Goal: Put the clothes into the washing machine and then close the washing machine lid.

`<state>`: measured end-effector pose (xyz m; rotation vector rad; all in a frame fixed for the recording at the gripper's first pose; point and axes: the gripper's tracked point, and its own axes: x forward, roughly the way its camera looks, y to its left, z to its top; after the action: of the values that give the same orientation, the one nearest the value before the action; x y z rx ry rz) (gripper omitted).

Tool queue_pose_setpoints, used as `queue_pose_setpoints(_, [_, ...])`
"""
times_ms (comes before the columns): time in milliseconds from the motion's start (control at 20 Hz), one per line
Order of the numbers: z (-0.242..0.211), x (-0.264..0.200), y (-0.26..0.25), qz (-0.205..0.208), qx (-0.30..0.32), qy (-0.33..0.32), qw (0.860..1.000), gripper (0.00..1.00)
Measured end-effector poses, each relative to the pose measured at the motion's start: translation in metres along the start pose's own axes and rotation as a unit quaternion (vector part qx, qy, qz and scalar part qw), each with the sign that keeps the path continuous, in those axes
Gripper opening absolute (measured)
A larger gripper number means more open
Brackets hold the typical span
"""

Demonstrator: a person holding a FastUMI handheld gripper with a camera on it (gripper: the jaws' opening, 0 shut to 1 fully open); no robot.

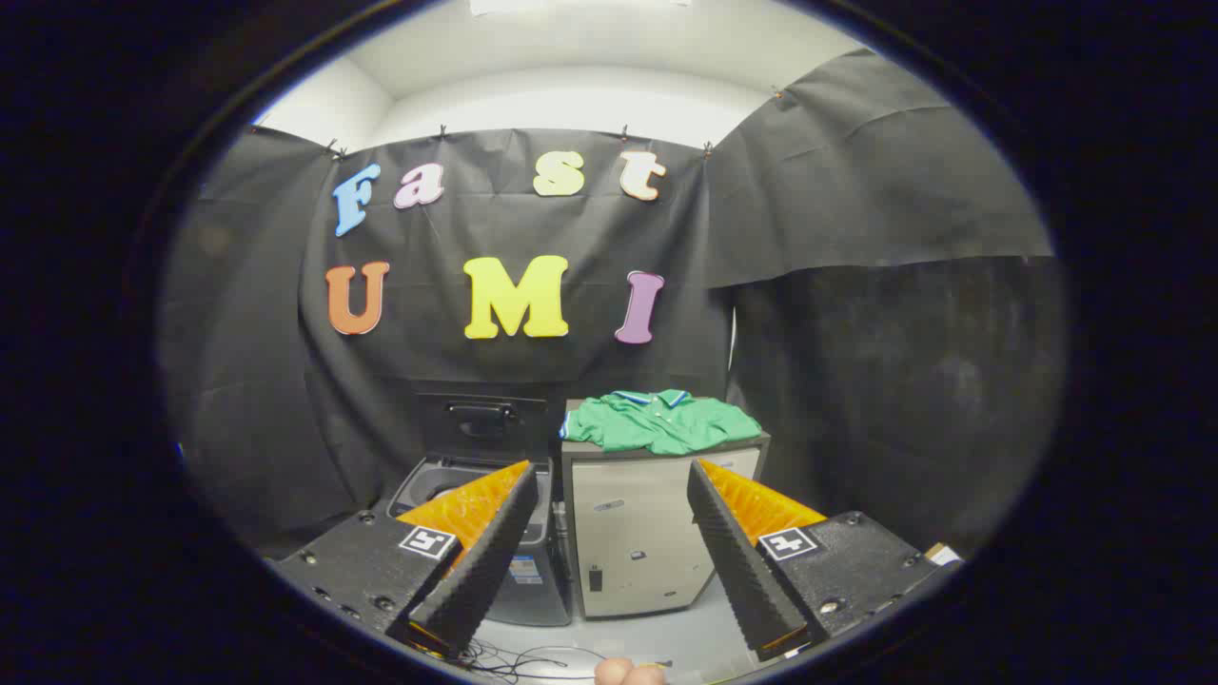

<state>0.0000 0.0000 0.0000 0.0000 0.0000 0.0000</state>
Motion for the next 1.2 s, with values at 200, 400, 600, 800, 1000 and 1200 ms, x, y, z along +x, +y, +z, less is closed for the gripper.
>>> queue_pose_setpoints(200, [0.005, -0.001, 0.003, 0.001, 0.0, 0.0, 1.0, 1.0])
queue_pose_setpoints(400, [0.009, 0.001, 0.006, 0.006, 0.0, 0.0, 1.0, 1.0])
queue_pose_setpoints(600, [0.013, 0.0, 0.009, 0.009, -0.001, -0.004, 1.0, 1.0])
queue_pose_setpoints(800, [0.017, 0.002, 0.01, 0.009, -0.002, -0.008, 1.0, 1.0])
queue_pose_setpoints(1000, [0.022, 0.002, 0.013, 0.014, 0.002, -0.011, 1.0, 1.0])
queue_pose_setpoints(1200, [0.025, 0.006, 0.014, 0.018, -0.003, -0.012, 1.0, 1.0])
